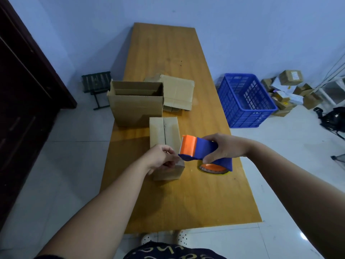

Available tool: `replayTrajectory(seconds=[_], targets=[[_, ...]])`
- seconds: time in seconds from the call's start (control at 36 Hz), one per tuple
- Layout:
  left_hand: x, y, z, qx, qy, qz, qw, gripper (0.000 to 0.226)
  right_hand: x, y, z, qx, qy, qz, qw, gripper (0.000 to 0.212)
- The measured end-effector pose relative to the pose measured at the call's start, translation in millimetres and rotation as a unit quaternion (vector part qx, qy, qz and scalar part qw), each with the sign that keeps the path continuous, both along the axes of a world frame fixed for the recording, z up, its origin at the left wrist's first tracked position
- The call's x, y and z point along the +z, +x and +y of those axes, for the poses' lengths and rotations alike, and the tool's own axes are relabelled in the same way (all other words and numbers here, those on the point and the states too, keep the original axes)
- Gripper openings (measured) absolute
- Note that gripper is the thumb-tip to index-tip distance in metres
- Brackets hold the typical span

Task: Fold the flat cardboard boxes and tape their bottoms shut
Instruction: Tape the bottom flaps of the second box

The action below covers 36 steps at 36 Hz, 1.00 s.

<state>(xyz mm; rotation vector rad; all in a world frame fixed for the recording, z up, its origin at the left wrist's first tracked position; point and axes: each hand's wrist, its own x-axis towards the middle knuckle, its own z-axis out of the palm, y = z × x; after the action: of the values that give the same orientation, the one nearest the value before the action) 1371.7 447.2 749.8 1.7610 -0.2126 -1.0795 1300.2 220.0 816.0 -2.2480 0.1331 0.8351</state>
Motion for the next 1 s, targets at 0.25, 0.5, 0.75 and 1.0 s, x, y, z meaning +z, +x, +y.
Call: replayTrajectory(seconds=[0.25,0.5,0.75,1.0], targets=[[3.0,-2.4,-6.7,0.029,0.026,0.001,0.999,0.006,-10.8,-13.0,6.3,0.039,-0.187,-0.128,0.973,0.105],[1.7,-5.1,-8.6,0.031,0.045,-0.022,0.998,0.014,-16.3,-27.3,7.3,0.127,-0.244,-0.236,0.932,0.132],[0.4,-5.9,-9.3,0.055,0.013,-0.016,0.998,0.01,-37.4,-35.6,-6.4,0.113,-0.299,-0.352,0.879,0.054],[-13.0,-11.0,1.0,0.115,-0.08,-0.035,0.989,0.015,-41.3,-37.1,-7.6,-0.062,-0.139,-0.33,0.932,0.052]])
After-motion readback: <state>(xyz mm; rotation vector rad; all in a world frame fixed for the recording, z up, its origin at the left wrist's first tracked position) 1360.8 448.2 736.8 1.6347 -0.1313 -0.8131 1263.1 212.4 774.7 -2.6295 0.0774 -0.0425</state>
